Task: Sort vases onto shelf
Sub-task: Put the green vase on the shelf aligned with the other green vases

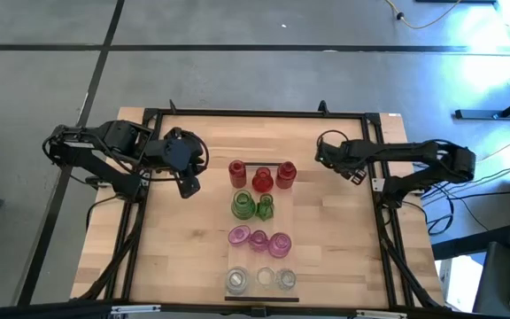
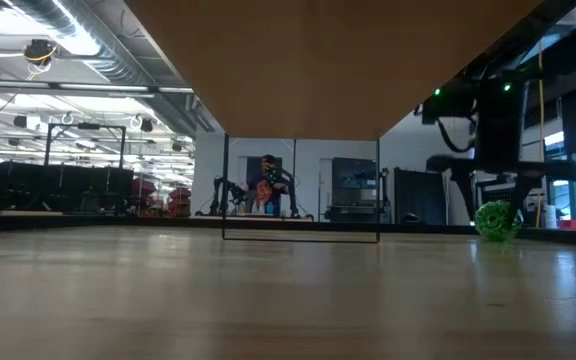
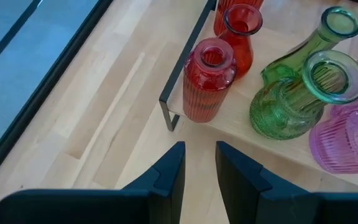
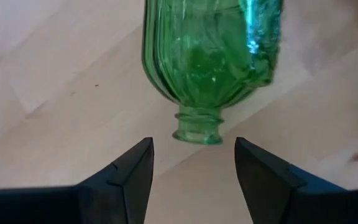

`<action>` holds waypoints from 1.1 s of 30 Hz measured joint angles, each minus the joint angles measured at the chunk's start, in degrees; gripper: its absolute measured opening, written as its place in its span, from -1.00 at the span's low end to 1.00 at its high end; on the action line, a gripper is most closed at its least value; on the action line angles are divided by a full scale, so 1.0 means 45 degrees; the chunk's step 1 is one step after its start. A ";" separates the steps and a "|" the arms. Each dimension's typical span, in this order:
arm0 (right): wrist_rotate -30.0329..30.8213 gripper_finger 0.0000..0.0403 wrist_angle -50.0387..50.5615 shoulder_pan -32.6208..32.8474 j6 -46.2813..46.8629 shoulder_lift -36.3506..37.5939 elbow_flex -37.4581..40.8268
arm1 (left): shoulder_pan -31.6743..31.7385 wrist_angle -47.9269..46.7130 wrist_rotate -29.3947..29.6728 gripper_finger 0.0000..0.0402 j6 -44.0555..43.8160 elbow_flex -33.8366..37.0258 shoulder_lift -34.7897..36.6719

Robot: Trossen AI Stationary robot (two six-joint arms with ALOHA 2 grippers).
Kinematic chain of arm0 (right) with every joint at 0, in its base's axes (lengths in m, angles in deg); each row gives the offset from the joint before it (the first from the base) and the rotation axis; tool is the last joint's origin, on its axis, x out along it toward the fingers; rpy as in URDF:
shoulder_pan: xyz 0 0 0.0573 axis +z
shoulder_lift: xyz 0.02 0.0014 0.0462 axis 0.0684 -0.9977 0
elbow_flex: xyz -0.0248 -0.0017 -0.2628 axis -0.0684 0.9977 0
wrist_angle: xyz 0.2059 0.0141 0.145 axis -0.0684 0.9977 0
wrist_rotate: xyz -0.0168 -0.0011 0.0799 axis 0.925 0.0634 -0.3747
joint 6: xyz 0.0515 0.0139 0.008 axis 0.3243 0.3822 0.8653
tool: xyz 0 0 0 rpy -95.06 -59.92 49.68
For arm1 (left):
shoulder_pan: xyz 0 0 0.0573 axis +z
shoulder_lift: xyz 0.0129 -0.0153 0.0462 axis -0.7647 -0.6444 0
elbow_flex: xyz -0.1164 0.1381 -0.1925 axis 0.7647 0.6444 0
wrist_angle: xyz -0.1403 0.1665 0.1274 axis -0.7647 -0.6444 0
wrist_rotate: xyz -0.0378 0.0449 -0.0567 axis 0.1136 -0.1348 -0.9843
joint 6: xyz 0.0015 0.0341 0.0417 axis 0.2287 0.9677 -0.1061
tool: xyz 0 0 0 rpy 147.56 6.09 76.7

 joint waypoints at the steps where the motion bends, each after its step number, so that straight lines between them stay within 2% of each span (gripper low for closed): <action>1: -0.0026 0.02 -0.0110 -0.0002 0.0005 -0.0214 0.0000 | 0.0000 0.0000 -0.0006 -0.59 0.0004 0.0000 0.0000; 10: 0.0208 0.01 -0.0430 0.0022 0.0306 -0.1266 0.0000 | -0.0109 0.0005 -0.0483 -0.59 -0.0027 0.0000 0.0000; 13: 0.0411 -0.04 -0.0467 0.0022 0.0301 -0.1323 0.0000 | -0.0188 0.0005 -0.0483 -0.59 -0.0043 0.0000 -0.0005; 23: 0.0756 -0.72 -0.0699 0.0027 -0.0072 -0.1319 0.0000 | -0.0204 0.0039 -0.0500 -0.59 -0.0354 0.0000 -0.0005; 28: 0.0411 -0.73 -0.1068 0.0083 -0.0734 -0.1289 -0.0002 | -0.0209 0.0044 -0.0510 -0.59 -0.0418 0.0000 -0.0005; 33: 0.0119 -0.68 -0.0406 0.0937 -0.0945 -0.1280 -0.0605 | -0.0209 0.0049 -0.0510 -0.59 -0.0423 0.0000 -0.0010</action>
